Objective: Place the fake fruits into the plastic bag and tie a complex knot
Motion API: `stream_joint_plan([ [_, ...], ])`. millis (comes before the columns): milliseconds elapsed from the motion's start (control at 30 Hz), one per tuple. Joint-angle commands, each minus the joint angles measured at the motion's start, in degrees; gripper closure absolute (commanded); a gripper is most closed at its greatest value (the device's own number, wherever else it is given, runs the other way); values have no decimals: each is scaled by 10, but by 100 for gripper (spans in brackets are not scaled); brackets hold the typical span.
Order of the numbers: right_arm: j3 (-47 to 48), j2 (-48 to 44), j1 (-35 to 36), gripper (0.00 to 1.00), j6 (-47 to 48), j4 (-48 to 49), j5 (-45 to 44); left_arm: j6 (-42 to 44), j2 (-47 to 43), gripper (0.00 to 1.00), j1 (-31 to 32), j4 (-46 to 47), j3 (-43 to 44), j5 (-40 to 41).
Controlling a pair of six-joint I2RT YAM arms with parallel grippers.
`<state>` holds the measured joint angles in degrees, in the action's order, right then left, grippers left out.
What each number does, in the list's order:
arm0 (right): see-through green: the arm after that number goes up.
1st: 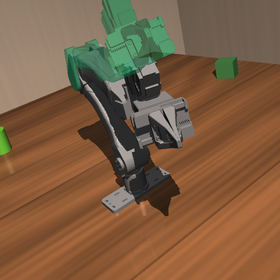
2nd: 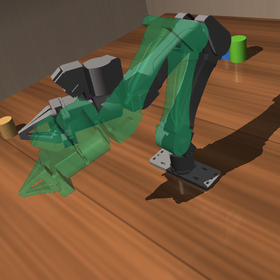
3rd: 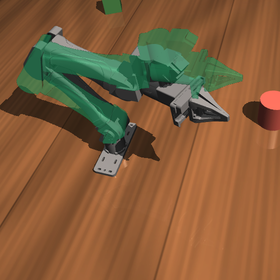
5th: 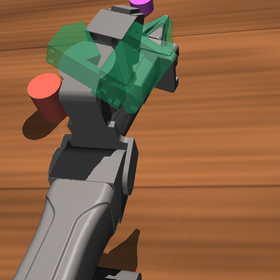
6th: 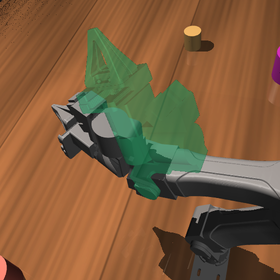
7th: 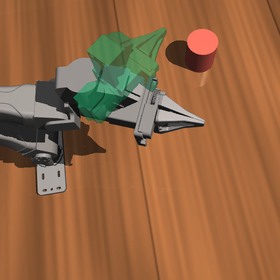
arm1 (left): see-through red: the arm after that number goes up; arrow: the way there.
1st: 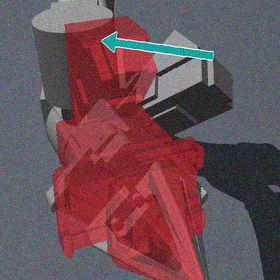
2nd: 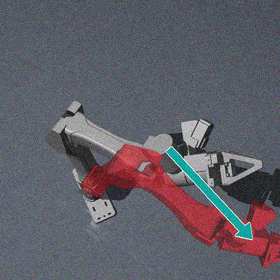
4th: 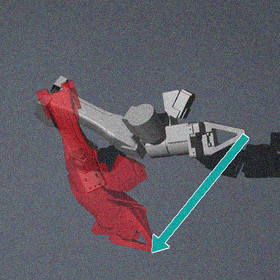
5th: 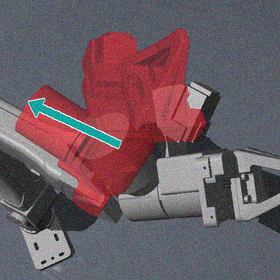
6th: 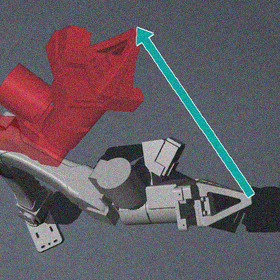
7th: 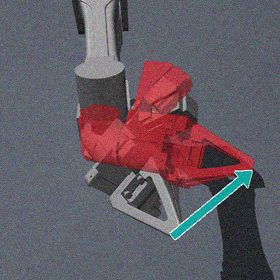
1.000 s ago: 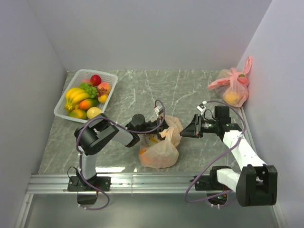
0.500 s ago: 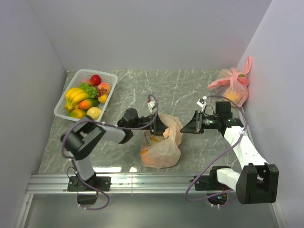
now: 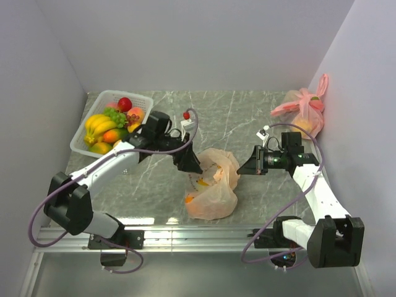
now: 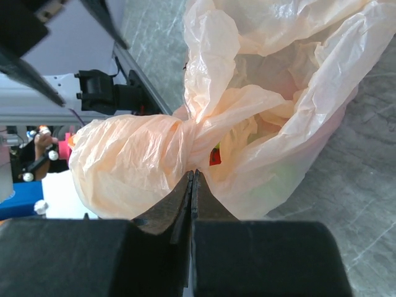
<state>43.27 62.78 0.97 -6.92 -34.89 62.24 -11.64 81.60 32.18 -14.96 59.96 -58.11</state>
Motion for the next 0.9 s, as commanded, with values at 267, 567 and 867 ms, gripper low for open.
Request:
stream_joint_plan([
  [267, 38, -21, 16, 100, 13, 6, -7, 227, 60, 27, 84, -268, 182, 38],
  [567, 50, -26, 26, 100, 25, -2, -12, 199, 110, 33, 120, -258, 239, 70],
  [867, 50, -33, 31, 100, 27, 2, -14, 179, 124, 39, 145, -238, 234, 66],
])
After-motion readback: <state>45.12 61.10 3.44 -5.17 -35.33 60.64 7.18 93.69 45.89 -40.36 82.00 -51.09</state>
